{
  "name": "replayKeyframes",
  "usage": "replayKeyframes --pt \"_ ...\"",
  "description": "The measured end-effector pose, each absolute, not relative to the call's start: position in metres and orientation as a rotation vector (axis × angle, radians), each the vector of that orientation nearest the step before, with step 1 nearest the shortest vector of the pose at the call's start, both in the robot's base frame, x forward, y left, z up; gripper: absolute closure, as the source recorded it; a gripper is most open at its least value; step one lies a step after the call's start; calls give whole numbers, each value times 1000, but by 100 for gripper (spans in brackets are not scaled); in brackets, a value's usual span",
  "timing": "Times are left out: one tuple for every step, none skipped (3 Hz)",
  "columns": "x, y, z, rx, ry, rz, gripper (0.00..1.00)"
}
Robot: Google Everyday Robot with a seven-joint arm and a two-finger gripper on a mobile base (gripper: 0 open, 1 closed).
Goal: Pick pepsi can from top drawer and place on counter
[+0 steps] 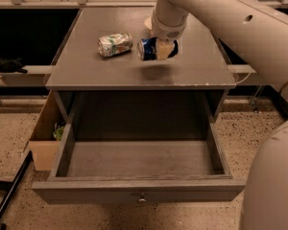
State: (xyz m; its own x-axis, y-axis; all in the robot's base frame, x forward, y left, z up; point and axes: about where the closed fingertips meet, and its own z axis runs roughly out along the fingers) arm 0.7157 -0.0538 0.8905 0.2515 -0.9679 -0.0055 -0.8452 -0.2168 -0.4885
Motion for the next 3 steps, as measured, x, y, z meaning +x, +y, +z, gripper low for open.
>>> replayKeyframes --pt "715 -83 914 -2168 1696 -417 100" --pt "715 -83 913 -2168 1696 -416 100" --pt "724 -59 871 -2214 1692 -370 100"
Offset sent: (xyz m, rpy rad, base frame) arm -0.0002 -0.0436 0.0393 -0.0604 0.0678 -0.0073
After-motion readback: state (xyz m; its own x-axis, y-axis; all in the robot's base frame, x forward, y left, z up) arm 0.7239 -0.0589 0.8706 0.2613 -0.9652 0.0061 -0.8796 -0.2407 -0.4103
